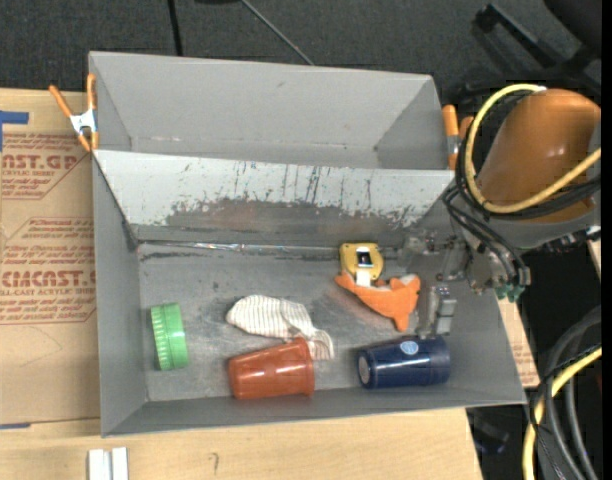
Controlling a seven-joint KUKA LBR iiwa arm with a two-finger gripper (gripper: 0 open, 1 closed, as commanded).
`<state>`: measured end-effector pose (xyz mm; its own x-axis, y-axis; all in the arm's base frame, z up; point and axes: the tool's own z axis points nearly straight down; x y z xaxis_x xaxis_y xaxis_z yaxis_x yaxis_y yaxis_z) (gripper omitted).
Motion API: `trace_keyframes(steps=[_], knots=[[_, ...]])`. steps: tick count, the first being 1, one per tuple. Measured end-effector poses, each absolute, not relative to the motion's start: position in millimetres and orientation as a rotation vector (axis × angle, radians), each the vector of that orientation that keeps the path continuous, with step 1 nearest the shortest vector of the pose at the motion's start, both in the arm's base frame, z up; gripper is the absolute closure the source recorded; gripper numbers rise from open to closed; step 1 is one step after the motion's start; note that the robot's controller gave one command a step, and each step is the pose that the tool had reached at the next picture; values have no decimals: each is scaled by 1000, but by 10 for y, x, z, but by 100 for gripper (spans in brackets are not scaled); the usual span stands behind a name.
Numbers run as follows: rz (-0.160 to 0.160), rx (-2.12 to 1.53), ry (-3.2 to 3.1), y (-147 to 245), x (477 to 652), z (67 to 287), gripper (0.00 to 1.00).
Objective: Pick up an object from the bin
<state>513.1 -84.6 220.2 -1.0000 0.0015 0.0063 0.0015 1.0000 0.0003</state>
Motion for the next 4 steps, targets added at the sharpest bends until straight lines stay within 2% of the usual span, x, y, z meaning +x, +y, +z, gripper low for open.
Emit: trace_keyframes(steps=[1,2,3,4], knots=[[1,0,-3143,-842,5148,2246,0],[-1,-150,-3145,-1000,5308,1618,0],[-3,-496,-3114,-1258,5473,817,0],[-4,-437,-3135,-1396,5527,665,0]])
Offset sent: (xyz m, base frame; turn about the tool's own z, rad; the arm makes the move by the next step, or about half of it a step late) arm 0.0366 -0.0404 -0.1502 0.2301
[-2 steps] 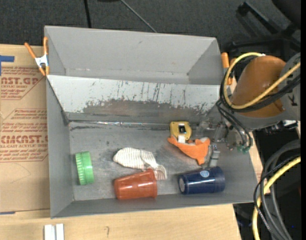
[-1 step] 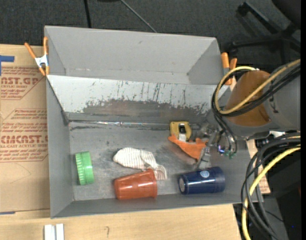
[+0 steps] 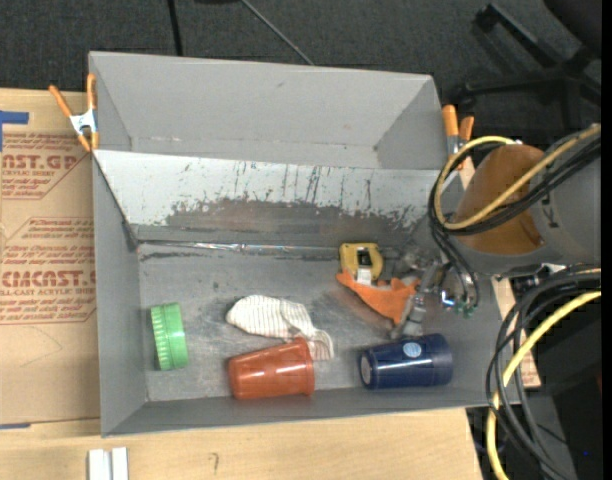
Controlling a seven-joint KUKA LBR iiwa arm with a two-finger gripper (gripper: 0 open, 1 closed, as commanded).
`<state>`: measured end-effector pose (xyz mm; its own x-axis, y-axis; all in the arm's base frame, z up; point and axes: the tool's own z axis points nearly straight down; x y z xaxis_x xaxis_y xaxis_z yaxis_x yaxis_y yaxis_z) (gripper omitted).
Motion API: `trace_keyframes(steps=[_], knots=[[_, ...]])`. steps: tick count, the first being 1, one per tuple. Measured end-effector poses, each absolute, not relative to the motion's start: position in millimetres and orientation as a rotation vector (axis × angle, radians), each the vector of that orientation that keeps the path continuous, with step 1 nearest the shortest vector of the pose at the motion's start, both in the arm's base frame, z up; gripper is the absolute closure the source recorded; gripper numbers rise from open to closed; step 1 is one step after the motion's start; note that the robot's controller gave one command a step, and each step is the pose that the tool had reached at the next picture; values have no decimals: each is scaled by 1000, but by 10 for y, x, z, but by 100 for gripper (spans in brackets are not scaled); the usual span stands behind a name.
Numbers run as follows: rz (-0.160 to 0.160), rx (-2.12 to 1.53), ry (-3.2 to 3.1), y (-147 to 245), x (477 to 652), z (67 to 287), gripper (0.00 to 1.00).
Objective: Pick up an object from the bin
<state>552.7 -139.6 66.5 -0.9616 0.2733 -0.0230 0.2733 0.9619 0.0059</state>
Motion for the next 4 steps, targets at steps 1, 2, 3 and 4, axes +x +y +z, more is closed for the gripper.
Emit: trace_keyframes(steps=[1,2,3,4], knots=[[-1,172,3130,-1354,5612,709,0],[5,428,3087,-1386,5533,663,100],[5,428,3087,-1386,5533,663,100],[4,429,3089,-1385,5533,667,100]])
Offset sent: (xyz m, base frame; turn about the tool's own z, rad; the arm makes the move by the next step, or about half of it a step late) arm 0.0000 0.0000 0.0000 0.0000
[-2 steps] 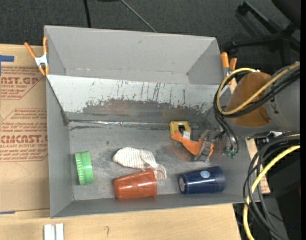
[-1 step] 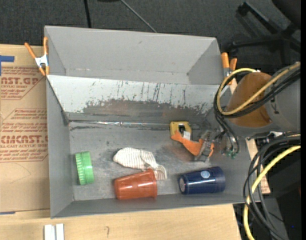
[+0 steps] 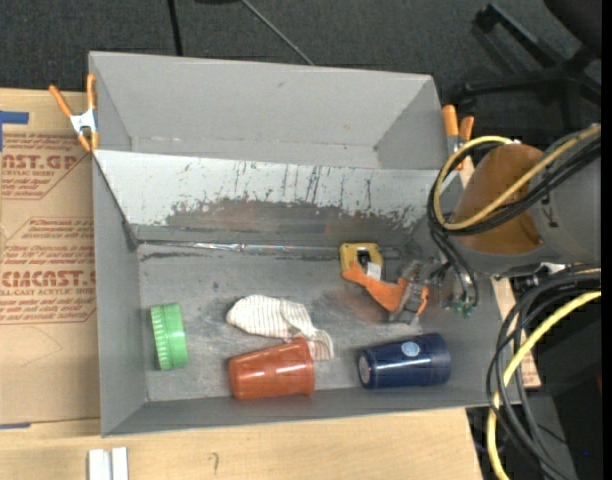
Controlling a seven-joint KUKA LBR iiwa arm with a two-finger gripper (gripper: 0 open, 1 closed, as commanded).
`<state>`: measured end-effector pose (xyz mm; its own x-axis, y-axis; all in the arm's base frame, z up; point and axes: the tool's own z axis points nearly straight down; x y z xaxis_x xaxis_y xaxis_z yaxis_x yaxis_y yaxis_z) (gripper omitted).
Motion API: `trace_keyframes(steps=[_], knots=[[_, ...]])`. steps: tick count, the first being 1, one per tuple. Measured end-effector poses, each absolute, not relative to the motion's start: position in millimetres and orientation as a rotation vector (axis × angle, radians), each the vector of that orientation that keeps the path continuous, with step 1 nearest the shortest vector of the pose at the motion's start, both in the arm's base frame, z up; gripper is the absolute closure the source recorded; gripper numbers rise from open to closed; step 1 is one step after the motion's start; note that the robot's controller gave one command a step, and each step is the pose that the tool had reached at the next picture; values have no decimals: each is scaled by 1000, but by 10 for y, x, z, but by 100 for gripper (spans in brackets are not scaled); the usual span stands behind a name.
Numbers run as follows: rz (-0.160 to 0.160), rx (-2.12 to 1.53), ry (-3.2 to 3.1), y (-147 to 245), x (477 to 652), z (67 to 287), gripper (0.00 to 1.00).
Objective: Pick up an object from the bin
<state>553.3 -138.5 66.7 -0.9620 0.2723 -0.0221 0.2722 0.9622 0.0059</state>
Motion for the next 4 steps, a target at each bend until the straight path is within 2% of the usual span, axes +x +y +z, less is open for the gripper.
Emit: trace_keyframes(steps=[4], knots=[[3,429,3102,-1378,5539,949,100]])
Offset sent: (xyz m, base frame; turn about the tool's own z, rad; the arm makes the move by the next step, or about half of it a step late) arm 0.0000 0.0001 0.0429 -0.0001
